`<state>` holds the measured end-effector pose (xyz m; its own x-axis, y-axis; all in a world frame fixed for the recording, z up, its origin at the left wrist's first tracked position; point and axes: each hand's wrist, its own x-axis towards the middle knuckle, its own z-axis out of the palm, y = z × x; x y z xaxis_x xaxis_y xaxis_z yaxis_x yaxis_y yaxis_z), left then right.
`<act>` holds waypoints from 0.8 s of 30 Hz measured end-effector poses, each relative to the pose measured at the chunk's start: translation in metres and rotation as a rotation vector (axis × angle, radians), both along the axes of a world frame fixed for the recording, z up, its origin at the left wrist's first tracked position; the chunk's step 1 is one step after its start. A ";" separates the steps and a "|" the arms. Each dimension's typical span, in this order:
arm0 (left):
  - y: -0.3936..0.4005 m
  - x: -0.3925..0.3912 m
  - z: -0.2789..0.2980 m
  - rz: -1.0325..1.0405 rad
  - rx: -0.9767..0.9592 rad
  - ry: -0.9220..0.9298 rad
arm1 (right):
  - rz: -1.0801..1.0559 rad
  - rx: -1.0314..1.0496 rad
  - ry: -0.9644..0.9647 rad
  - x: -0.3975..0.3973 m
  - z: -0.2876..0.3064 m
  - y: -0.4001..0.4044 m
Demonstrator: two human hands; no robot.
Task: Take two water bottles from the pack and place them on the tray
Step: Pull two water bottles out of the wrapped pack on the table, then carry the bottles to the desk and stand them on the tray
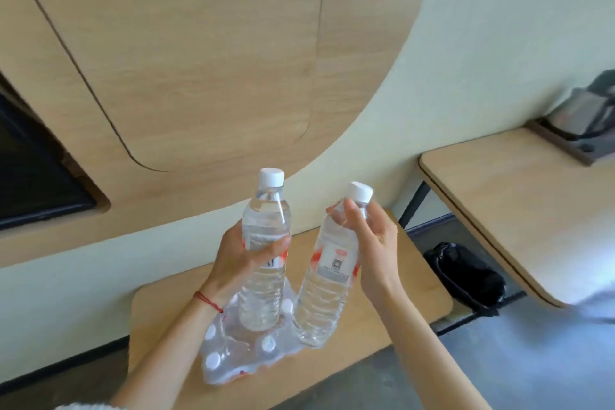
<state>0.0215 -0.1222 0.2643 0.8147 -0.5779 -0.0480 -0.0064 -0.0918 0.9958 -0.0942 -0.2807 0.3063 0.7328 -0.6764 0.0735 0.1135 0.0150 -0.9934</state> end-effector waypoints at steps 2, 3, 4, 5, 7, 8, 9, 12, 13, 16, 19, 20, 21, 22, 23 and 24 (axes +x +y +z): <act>-0.033 -0.016 0.007 -0.073 0.016 -0.029 | -0.114 -0.042 -0.004 -0.028 0.005 -0.025; -0.052 -0.025 0.011 -0.117 0.026 -0.048 | -0.163 -0.055 -0.009 -0.042 0.006 -0.039; -0.071 -0.035 0.014 -0.159 0.039 -0.069 | -0.206 -0.060 -0.015 -0.058 0.008 -0.054; -0.091 -0.045 0.017 -0.193 0.051 -0.093 | -0.243 -0.061 -0.018 -0.074 0.010 -0.069; -0.130 -0.068 0.022 -0.244 0.071 -0.134 | -0.303 -0.057 -0.019 -0.105 0.016 -0.100; -0.150 -0.081 0.023 -0.270 0.077 -0.144 | -0.333 -0.060 -0.017 -0.122 0.019 -0.115; -0.170 -0.095 0.024 -0.293 0.076 -0.141 | -0.363 -0.068 -0.016 -0.139 0.022 -0.132; -0.231 -0.141 0.024 -0.352 0.045 -0.119 | -0.460 -0.101 -0.012 -0.191 0.026 -0.183; -0.252 -0.156 0.024 -0.379 0.033 -0.114 | -0.487 -0.110 -0.004 -0.209 0.027 -0.200; -0.310 -0.197 0.027 -0.471 0.024 -0.088 | -0.563 -0.111 0.017 -0.257 0.029 -0.248; -0.367 -0.229 0.028 -0.531 0.041 -0.081 | -0.634 -0.118 0.038 -0.297 0.029 -0.293; -0.386 -0.239 0.029 -0.551 0.043 -0.082 | -0.657 -0.119 0.039 -0.309 0.029 -0.308; -0.405 -0.248 0.029 -0.569 0.038 -0.079 | -0.677 -0.122 0.041 -0.320 0.028 -0.324; -0.424 -0.256 0.029 -0.590 0.031 -0.076 | -0.696 -0.129 0.040 -0.330 0.027 -0.340; -0.444 -0.264 0.028 -0.618 0.024 -0.079 | -0.715 -0.139 0.036 -0.339 0.026 -0.355; -0.464 -0.270 0.027 -0.650 0.022 -0.089 | -0.737 -0.147 0.029 -0.347 0.024 -0.371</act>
